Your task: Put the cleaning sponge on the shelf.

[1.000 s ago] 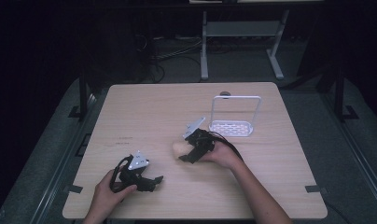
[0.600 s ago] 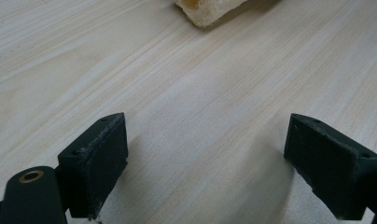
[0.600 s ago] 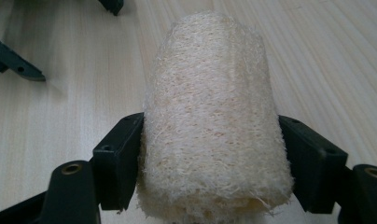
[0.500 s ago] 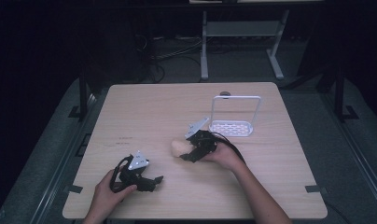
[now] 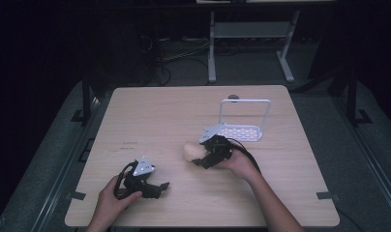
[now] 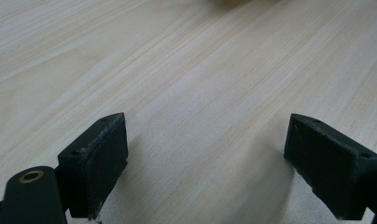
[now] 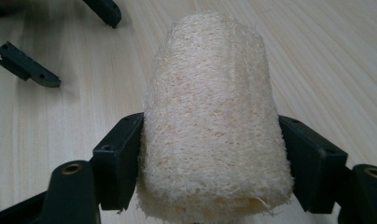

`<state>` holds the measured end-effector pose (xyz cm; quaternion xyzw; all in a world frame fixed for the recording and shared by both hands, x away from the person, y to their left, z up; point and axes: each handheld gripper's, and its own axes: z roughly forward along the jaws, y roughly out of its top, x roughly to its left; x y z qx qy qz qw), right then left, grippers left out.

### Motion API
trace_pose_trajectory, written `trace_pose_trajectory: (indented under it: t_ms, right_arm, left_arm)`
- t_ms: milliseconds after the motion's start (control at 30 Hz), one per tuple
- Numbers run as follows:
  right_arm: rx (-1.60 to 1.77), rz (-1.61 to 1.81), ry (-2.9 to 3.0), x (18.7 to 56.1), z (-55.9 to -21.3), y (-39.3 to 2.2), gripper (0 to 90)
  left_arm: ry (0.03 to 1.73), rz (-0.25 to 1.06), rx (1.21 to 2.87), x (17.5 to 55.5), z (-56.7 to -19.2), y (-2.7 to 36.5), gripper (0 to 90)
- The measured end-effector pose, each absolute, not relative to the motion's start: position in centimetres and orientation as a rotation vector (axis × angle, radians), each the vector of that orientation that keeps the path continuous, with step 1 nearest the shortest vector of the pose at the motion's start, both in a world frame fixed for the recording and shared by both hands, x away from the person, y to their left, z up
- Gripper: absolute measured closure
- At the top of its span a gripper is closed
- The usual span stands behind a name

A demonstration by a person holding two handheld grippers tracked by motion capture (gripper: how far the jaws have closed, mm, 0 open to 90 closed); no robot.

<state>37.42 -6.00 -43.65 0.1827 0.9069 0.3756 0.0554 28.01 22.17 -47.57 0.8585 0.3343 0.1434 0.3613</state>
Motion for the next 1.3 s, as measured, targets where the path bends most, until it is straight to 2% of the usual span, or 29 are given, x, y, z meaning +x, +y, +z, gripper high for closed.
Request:
trace_pose_trajectory:
  t_ms: [1300]
  right_arm:
    - [0.747,1.19,2.581,36.7,-41.3,-12.8,27.8]
  left_arm:
    - [0.858,0.371,2.213,28.0,-47.6,22.2,12.9]
